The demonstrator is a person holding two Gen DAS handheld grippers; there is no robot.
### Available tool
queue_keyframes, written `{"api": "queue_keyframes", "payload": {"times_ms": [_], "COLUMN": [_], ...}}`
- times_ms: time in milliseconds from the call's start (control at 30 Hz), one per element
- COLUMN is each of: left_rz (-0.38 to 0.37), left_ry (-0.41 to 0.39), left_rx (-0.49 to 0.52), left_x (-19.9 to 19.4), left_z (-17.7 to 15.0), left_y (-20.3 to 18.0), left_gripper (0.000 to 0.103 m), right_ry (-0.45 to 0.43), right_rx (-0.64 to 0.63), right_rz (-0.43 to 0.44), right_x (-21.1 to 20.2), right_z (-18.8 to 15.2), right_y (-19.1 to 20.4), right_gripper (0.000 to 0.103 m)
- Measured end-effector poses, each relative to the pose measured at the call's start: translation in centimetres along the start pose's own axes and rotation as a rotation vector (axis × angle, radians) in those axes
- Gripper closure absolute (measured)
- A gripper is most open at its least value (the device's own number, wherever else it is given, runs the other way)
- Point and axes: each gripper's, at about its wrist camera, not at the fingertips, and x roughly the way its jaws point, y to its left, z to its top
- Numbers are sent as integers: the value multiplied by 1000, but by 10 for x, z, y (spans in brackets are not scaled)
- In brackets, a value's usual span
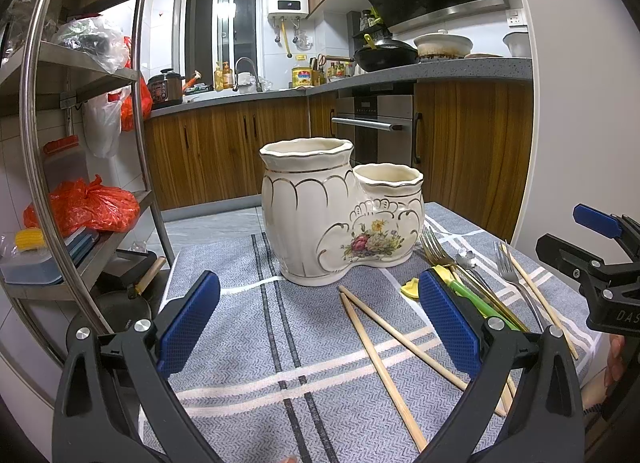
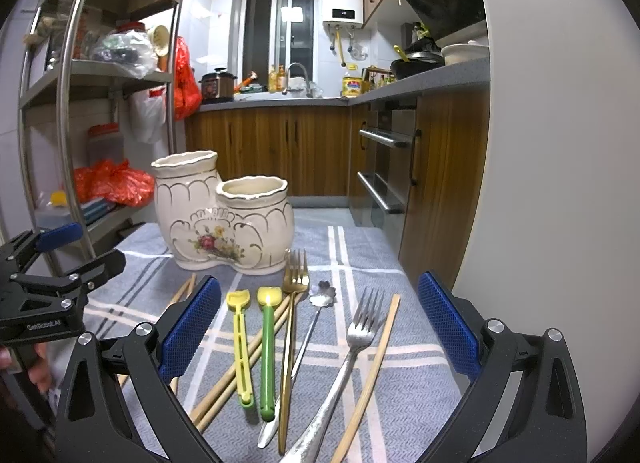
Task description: Organize utensils
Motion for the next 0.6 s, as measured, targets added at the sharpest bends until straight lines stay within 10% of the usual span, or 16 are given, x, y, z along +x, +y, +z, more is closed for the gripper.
{"api": "queue_keyframes", "payload": {"times_ms": [600], "left_rz": [-10], "left_ry": [27], "left_rx": [-18], "left_x": [9], "left_z": [-2], "left_y": [2], "left_gripper": [5], "right_ry": [13], "right_rx": [55], "right_rz": [-4], "right_x": [6], "right_z": [1], "right_y": [-11], "right_gripper": [5]}}
